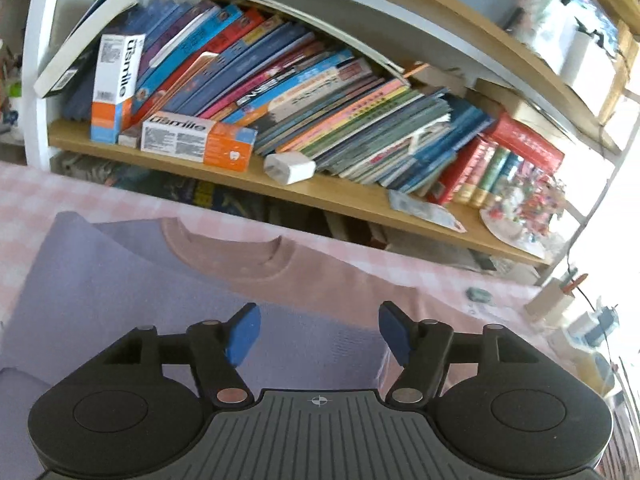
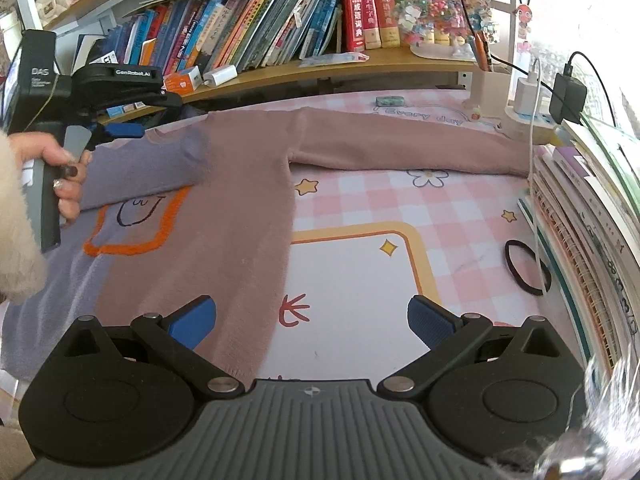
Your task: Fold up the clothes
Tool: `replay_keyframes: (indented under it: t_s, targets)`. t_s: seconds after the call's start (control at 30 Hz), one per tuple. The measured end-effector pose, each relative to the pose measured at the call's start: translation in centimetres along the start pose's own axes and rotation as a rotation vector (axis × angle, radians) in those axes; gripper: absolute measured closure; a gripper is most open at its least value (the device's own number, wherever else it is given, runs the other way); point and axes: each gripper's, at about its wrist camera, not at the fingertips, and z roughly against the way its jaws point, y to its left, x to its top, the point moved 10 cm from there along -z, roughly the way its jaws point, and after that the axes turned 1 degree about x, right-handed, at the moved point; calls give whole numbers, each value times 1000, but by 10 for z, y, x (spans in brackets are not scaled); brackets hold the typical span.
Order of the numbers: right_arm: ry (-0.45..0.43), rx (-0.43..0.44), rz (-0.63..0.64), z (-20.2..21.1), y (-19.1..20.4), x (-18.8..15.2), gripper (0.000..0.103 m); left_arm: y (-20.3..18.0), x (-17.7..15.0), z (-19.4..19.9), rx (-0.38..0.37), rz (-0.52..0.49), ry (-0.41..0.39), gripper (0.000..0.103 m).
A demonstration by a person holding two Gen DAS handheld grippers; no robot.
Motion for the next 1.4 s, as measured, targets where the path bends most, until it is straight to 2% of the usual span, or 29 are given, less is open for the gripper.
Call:
replay_keyframes:
  t_s: [0.1,0.23,0.33,0.47,0.6,0.77,0.97,1.1,1.17,1.23,1.3,1.33,1.4]
  targets:
    - [-3,7,0,0,3,0,0,7,-4,13,11,-5,14,36]
    - [-8,26,1,-2,10,3,0,29,-11,42,68,-36,30,36]
    - [-2,34,-5,-6,13,3,0,59,-20,71,152,-46,30,37]
    - [13,49,-12,-14,17,3,0,107,-41,113,317,-61,34,39]
    - [29,68,-14,-21,21,2,0,149,-63,144,449,-45,58,39]
    - [54,87,6,-28,30,-2,3,184,-81,161,541,18,96,38]
    - [86,95,43,-34,37,-8,19,210,-101,162,576,77,155,38]
    - [117,85,41,-38,33,-12,43,213,-107,159,580,106,169,38]
    - [127,81,37,-40,31,-14,49,212,-107,157,576,112,169,39]
    - [124,80,40,-40,30,-14,56,211,-105,155,559,130,169,46]
    - [123,89,40,-40,30,-14,64,208,-103,152,537,131,169,67]
    - [124,97,40,-40,31,-15,70,205,-101,149,525,123,172,74]
    - [127,117,44,-40,33,-15,78,196,-99,144,499,97,186,97]
